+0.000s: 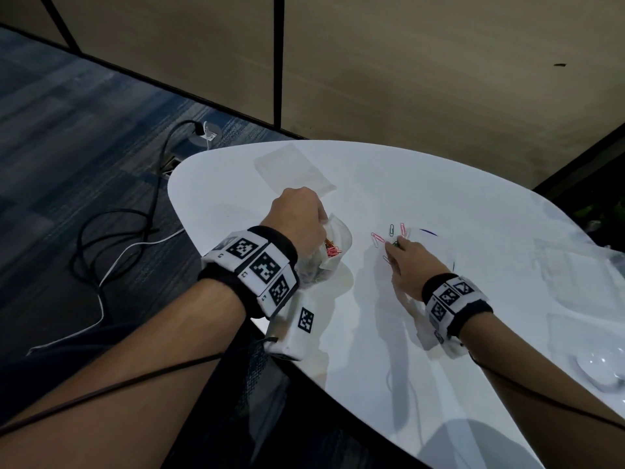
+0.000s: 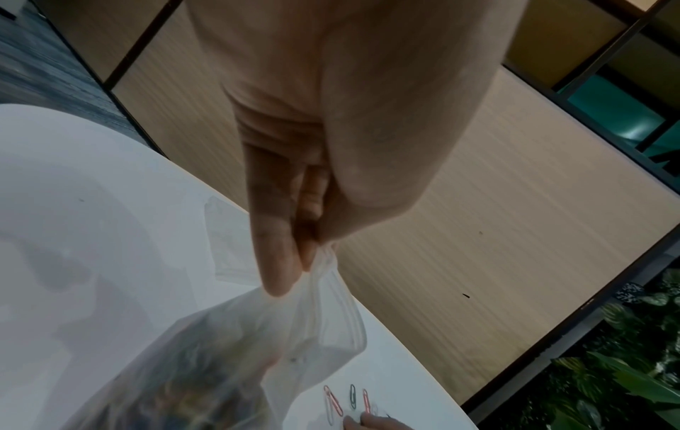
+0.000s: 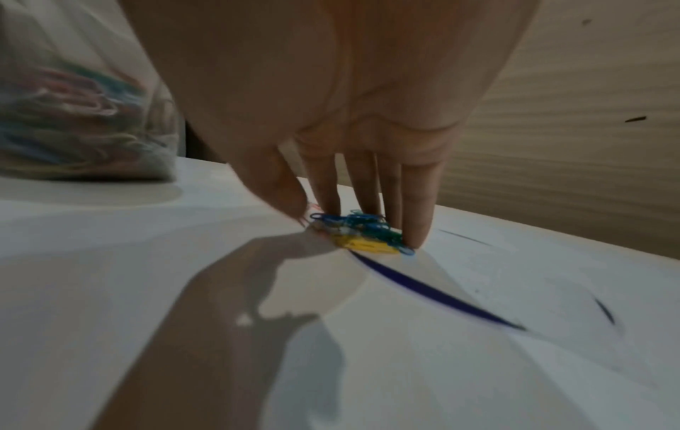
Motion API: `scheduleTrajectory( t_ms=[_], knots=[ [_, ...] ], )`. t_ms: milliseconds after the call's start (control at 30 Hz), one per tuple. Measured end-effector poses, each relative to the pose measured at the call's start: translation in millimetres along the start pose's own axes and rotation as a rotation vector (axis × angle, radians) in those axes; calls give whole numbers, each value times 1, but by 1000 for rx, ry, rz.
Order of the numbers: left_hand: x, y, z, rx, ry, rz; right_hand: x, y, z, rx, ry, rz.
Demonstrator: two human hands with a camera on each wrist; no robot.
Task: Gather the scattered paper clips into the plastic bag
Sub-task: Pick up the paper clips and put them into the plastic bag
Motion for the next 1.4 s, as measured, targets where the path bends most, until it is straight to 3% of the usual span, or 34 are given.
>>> scheduleTrajectory(
  t_ms=[233, 300, 433, 567, 667, 800, 933, 1000, 1200, 1333, 1400],
  knots=[
    [-1, -3, -5, 5, -5, 4, 18, 7, -3, -175, 124, -145],
    [0, -3, -6, 6, -5, 5, 25, 7, -13, -317, 324, -210],
    [-2, -3, -10, -1, -14, 20, 31, 1, -35, -633, 1042, -284],
    [-4, -3, -10, 1, -22, 29, 63, -8, -3, -496, 1688, -344],
    [-6, -2, -11, 10, -33, 26, 94, -16, 43, -309, 1896, -257],
    [-7, -2, -13, 22, -45, -3, 95, -15, 93, -192, 1747, -153],
    [-7, -2, -13, 26, -68, 12, 89, -11, 109, -125, 1082, -234],
    [-7, -2, -11, 23, -75, 17, 94, -9, 114, -130, 908, -282],
    [-4, -1, -10, 24, -73, 10, 104, -5, 126, -17, 622, -266],
    [-1, -2, -8, 26, -72, -1, 116, -15, 127, 140, 594, -101],
    [0, -3, -5, 28, -72, -16, 120, -19, 114, 185, 720, -52]
  ],
)
Point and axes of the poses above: each hand's wrist, its own y-axis towards the middle knuckle, its own x-axis out of the back of the hand, z = x × y, the point moved 2 cm from there along y, towards the middle knuckle, and after that the axes turned 3 degrees about x, right-handed, at the moved point
